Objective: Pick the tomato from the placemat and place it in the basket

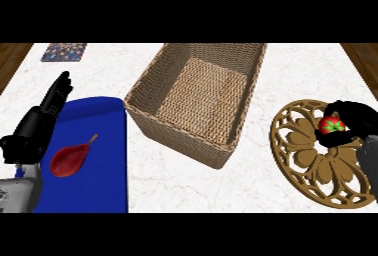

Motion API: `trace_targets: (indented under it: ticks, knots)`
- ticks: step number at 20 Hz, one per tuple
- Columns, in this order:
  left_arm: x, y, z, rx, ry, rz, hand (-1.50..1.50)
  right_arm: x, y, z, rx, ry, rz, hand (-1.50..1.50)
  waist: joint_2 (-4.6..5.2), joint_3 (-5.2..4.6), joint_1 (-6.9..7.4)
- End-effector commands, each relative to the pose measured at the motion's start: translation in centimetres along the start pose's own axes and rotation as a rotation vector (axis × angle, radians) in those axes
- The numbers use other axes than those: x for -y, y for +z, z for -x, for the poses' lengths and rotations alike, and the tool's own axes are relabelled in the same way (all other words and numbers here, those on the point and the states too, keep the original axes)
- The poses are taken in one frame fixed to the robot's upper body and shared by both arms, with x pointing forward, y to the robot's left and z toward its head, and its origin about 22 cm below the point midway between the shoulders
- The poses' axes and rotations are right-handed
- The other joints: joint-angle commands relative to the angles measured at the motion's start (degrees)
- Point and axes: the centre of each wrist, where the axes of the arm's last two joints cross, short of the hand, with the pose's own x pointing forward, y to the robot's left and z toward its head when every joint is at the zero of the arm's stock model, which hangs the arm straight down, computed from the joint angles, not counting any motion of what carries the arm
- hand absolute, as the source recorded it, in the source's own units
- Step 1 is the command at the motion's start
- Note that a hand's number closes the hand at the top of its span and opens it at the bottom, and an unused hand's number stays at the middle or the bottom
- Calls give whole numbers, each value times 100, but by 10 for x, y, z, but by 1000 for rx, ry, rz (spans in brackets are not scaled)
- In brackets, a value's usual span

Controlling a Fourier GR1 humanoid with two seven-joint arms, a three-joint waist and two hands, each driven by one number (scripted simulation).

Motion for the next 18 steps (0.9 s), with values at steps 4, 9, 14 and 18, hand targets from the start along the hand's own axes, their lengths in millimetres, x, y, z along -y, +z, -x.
trace_targets:
  ticks: [4, 9, 14, 18]
  knots:
    - [-11, 2, 3, -17, -3, -14, 0, 42, 25, -9, -140, -205, 390, 150, 15, 25, -64]
    - [-7, -1, 1, -26, 0, -5, 0, 94, 44, -48, 100, -547, 628, 150, -33, 32, -132]
    - [-1, 10, 5, -19, 11, -10, 0, 157, 95, -75, 266, -647, 724, 150, -15, 25, -6]
    - [-5, 8, 5, -4, 10, 26, 0, 204, 135, -103, 325, -643, 728, 150, 51, 28, 132]
